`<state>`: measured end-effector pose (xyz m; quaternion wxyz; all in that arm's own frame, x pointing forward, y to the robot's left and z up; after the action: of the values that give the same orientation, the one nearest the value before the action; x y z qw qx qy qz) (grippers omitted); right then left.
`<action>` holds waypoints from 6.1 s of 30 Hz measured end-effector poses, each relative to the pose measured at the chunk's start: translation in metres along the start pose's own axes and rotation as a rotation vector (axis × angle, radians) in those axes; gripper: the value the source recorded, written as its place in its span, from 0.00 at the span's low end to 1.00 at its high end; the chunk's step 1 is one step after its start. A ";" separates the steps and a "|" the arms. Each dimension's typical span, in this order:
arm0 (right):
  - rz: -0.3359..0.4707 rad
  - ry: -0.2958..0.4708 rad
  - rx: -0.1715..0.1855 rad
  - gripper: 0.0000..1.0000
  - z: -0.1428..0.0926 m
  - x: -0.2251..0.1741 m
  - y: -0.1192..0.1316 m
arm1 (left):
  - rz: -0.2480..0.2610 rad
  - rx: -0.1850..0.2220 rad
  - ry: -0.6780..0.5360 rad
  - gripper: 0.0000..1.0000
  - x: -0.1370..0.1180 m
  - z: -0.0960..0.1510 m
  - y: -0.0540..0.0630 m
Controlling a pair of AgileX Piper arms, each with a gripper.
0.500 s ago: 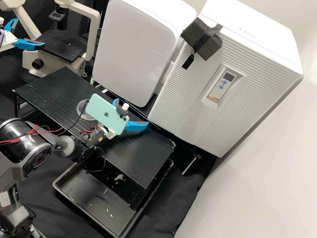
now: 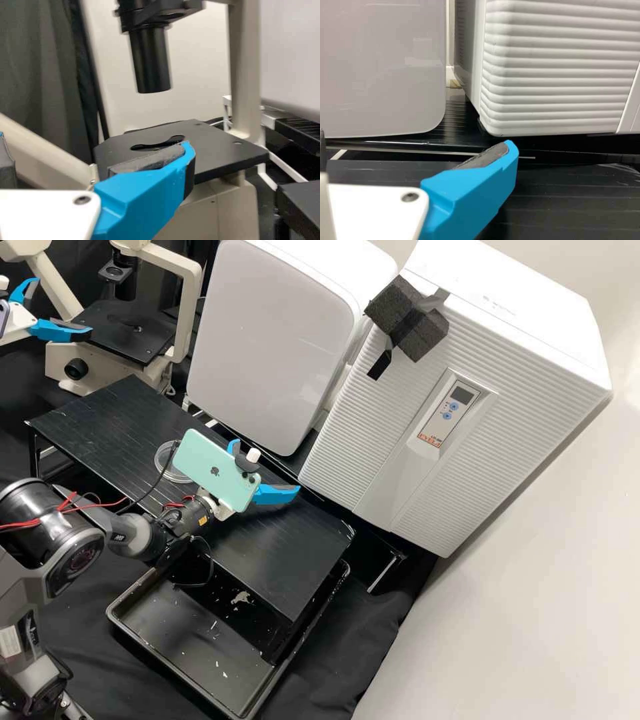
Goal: Place the petri dish on the microscope
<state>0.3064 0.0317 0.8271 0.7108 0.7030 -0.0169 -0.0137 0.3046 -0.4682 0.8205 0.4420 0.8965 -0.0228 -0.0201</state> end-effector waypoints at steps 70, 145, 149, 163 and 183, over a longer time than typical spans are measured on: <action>0.000 0.000 0.000 1.00 0.000 0.000 0.000 | -0.366 -0.059 -0.941 1.00 0.026 0.218 -0.049; 0.000 0.000 0.000 1.00 0.000 0.000 0.000 | -0.308 -0.098 -0.908 0.00 0.012 0.238 -0.074; 0.000 0.000 0.000 1.00 0.000 0.000 0.000 | -0.303 -0.102 -0.912 0.00 0.012 0.238 -0.074; 0.000 0.000 0.000 1.00 0.000 0.000 0.000 | -0.295 -0.101 -0.935 0.00 0.009 0.239 -0.074; 0.000 0.000 0.000 1.00 0.000 0.000 0.000 | -0.289 -0.117 -0.921 0.00 0.005 0.230 -0.073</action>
<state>0.3064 0.0317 0.8271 0.7108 0.7030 -0.0169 -0.0137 0.2985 -0.6064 0.6225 0.4285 0.7620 -0.0902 -0.4771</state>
